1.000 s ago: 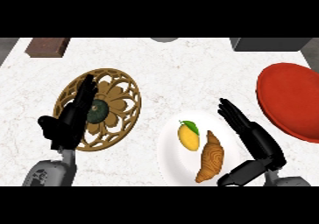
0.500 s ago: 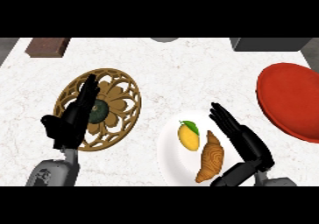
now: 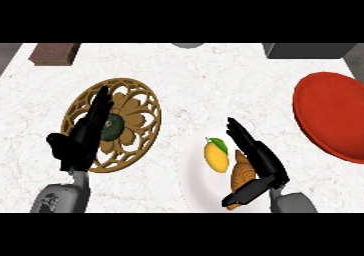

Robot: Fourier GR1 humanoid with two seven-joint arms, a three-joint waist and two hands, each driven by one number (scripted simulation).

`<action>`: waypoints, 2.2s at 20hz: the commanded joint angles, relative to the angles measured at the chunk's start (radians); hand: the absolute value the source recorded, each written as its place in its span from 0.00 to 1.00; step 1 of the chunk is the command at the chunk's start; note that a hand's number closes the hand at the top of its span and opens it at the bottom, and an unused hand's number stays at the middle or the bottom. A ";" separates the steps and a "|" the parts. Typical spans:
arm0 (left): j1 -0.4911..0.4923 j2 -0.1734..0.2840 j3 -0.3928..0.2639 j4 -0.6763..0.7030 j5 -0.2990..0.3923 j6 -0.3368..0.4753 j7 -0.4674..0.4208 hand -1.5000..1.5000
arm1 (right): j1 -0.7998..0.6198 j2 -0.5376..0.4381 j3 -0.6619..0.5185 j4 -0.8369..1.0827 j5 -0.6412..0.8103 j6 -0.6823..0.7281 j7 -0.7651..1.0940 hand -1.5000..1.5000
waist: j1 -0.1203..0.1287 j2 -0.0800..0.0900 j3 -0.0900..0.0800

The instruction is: Pick the lemon from the plate and place it in the bowl

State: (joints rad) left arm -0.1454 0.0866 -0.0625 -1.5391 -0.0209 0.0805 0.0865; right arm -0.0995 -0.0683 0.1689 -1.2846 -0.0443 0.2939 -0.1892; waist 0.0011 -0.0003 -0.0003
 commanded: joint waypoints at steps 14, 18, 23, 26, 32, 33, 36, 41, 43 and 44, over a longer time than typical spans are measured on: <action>0.023 -0.032 0.007 0.032 -0.042 -0.002 -0.073 0.50 | -0.109 0.016 0.093 0.130 0.222 -0.075 -0.110 1.00 | -0.002 0.000 0.000; -0.011 -0.044 0.020 0.060 -0.025 -0.008 -0.058 0.50 | -0.140 0.037 0.126 0.171 0.317 -0.134 -0.172 1.00 | -0.001 0.001 0.000; 0.050 -0.044 -0.024 -0.099 -0.049 -0.007 0.050 0.50 | -0.041 0.049 0.130 0.121 0.290 -0.091 -0.212 1.00 | 0.000 -0.001 0.000; 0.081 -0.050 -0.016 -0.066 -0.047 -0.013 -0.016 0.50 | 0.002 0.034 0.123 0.135 0.298 -0.082 -0.287 1.00 | -0.001 -0.001 0.000; 0.072 -0.033 0.020 -0.059 -0.039 0.000 0.012 0.50 | 0.249 -0.293 0.099 -0.225 0.374 -0.047 -0.184 1.00 | -0.040 -0.015 -0.002; 0.009 -0.030 0.035 -0.036 -0.037 0.005 0.040 0.50 | 0.279 -0.309 0.078 -0.330 0.345 -0.038 -0.183 1.00 | -0.040 -0.009 -0.002; 0.034 -0.031 0.013 -0.081 -0.051 0.005 0.057 0.50 | 0.398 -0.326 0.022 -0.535 0.244 -0.014 -0.236 1.00 | -0.028 -0.007 0.000; 0.036 -0.012 0.050 -0.028 -0.032 -0.012 0.003 0.50 | 0.545 -0.367 -0.078 -0.859 0.204 -0.056 -0.237 1.00 | -0.046 -0.009 -0.002; 0.054 -0.041 0.004 -0.040 -0.053 -0.006 0.008 0.50 | 0.532 -0.348 -0.128 -0.945 0.192 -0.088 -0.179 1.00 | -0.031 -0.007 -0.001; -0.001 -0.003 0.064 -0.038 -0.013 -0.024 0.036 0.50 | 0.536 -0.363 -0.173 -0.997 0.160 -0.077 -0.139 1.00 | -0.030 -0.005 -0.001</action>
State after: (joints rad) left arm -0.1180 0.0649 -0.0265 -1.5765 -0.0553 0.0693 0.1046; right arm 0.3844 -0.4046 0.0953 -2.0918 0.1678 0.2293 -0.3828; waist -0.0328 -0.0073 -0.0016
